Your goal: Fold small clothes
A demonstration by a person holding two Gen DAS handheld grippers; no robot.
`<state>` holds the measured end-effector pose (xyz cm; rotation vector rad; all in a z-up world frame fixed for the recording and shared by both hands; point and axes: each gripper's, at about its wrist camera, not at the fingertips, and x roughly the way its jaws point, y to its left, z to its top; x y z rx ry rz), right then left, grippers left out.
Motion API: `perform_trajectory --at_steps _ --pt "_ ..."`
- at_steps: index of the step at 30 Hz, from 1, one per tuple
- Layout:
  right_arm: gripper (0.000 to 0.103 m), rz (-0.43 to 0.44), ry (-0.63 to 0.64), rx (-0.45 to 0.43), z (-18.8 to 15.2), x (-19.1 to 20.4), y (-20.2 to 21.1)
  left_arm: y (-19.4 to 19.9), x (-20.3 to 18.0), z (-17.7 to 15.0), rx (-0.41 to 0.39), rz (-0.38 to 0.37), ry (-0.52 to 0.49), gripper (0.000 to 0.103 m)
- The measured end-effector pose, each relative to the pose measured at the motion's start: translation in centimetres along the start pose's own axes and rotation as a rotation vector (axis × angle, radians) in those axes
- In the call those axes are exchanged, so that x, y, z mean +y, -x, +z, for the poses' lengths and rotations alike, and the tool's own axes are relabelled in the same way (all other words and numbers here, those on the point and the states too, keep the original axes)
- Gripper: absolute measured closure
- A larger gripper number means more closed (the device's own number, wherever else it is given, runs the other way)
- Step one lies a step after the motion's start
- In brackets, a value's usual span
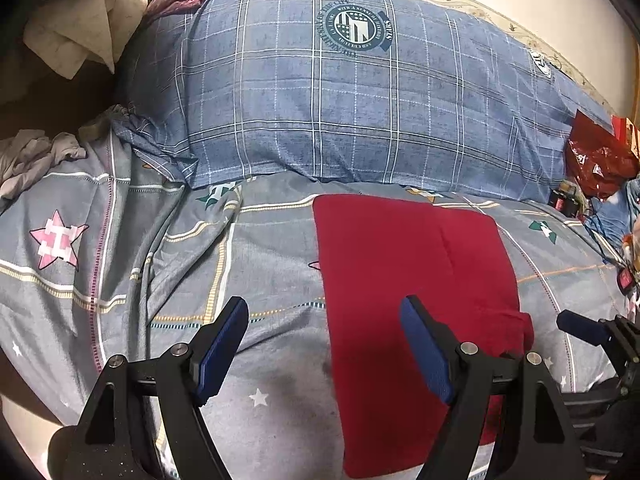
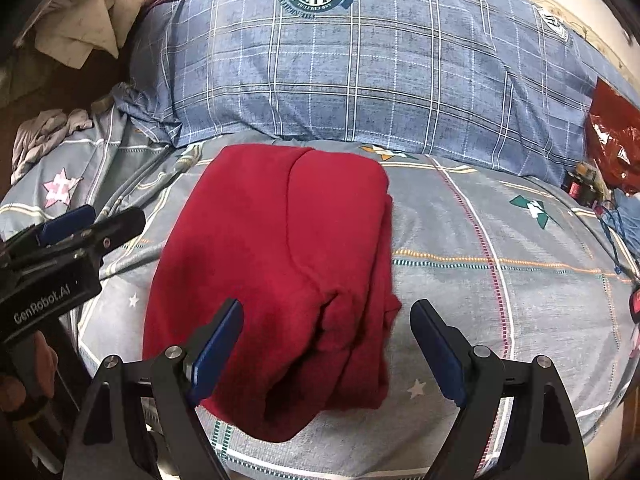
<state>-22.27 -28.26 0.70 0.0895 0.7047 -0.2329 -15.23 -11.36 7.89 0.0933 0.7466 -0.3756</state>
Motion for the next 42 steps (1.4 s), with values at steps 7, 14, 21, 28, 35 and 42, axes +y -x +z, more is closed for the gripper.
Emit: perform_trajectory --at_steps 7,14,21,28,35,42 --pt "0.016 0.004 0.05 0.013 -0.5 1.3 -0.5 -0.3 -0.1 -0.1 0.005 0.009 -0.008 0.025" --pt "0.016 -0.002 0.059 0.013 -0.4 1.5 -0.5 -0.4 -0.2 -0.2 0.007 0.008 -0.012 0.025" --pt "0.016 -0.004 0.057 0.016 -0.4 1.8 -0.5 -0.5 -0.2 -0.2 0.011 0.0 -0.007 0.025" --pt "0.016 0.016 0.017 -0.016 0.3 0.6 0.0 -0.7 -0.9 0.4 0.009 -0.011 -0.01 0.025" --pt "0.016 0.018 -0.054 -0.026 0.9 -1.8 0.3 -0.5 -1.4 0.5 -0.009 -0.021 -0.009 0.025" --pt "0.016 0.014 -0.076 -0.031 1.1 -2.7 0.5 -0.6 -1.8 0.6 -0.009 -0.016 -0.021 0.025"
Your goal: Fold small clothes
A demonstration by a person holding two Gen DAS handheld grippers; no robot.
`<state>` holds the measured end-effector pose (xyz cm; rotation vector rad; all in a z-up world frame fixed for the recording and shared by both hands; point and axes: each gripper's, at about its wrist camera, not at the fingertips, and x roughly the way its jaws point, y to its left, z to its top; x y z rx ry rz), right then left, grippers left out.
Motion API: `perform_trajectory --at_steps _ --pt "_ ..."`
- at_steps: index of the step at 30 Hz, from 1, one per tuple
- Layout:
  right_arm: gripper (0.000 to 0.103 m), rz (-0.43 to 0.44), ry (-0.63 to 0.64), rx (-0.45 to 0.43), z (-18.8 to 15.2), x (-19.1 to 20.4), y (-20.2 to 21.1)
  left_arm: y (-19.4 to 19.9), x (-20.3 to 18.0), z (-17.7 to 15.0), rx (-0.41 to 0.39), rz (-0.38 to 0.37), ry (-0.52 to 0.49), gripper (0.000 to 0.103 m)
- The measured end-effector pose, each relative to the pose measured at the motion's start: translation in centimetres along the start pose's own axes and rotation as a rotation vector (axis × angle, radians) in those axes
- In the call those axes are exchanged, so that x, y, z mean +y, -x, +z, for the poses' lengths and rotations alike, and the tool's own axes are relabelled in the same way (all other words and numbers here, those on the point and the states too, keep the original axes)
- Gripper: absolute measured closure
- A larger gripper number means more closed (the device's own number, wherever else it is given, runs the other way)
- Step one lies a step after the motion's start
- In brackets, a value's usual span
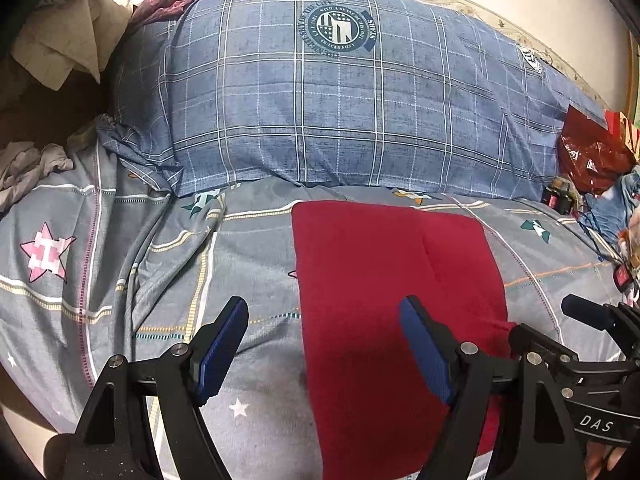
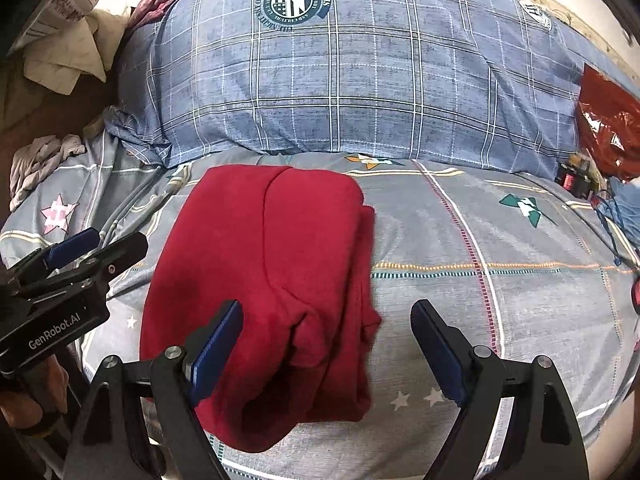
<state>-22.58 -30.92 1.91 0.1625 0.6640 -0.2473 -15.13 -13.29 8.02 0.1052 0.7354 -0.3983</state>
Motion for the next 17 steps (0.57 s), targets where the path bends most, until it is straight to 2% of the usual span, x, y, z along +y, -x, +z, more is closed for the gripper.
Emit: perform_trajectory --at_steps 17 --pt "0.015 0.012 0.012 0.016 0.3 0.6 -0.9 -1.4 0.6 0.1 0.007 -0.002 0.009 0.025"
